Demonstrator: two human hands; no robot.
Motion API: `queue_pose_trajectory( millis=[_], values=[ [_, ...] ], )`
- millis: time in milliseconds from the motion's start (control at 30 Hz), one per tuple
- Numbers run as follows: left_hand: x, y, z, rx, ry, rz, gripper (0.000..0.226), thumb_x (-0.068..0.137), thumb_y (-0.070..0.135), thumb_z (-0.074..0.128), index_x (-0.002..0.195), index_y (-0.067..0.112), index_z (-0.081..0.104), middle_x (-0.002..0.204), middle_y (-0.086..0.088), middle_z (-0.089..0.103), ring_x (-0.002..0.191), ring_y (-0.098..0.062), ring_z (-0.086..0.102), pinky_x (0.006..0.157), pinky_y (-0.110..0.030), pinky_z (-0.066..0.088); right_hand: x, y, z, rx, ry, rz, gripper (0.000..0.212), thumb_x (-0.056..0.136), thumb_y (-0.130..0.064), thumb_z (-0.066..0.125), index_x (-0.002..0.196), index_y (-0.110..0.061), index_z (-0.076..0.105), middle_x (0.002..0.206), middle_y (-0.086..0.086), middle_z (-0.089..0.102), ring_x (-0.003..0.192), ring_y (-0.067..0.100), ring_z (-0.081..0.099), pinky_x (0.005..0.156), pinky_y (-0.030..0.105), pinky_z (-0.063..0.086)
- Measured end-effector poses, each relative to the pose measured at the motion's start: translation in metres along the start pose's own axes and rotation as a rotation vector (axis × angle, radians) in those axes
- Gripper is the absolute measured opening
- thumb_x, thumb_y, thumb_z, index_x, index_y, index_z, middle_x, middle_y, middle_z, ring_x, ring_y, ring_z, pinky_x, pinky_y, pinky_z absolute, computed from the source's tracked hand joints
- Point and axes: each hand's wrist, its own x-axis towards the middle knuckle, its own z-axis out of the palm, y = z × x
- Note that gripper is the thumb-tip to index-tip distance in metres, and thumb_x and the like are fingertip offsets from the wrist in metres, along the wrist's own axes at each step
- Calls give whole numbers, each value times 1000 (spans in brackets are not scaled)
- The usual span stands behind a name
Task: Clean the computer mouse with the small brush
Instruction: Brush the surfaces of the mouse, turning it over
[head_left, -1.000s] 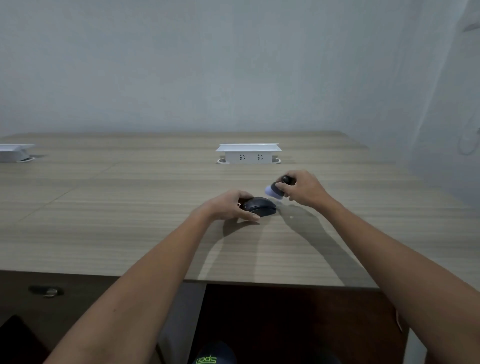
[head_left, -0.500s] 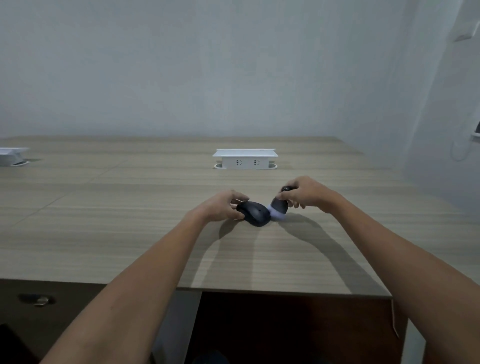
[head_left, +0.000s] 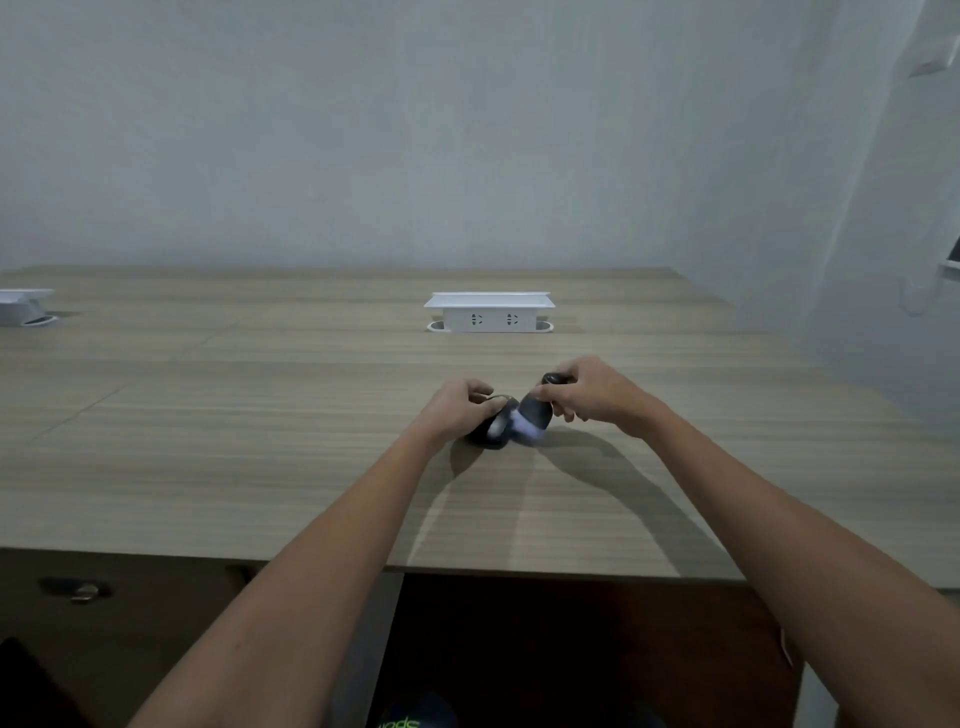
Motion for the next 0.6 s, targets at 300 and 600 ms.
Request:
queue_pose_trajectory(
  millis=[300,600],
  values=[
    [1,-3,-2,-18,-32,87,29,96,23,64,118,6,72,118,-9,73,104,-14,64,94,-25,47,-17,5,18,-83,165,-227,21,88,-26,69,86,-7,76,71,12,74,57,18,61,61,38,53],
    [-1,-5,-6,14,-40,102,28,97,24,62,119,10,72,116,-4,74,109,-17,65,101,-31,49,-21,12,19,-71,222,-284,12,89,-22,71,93,-14,78,77,-2,75,62,9,66,61,23,52]
  ],
)
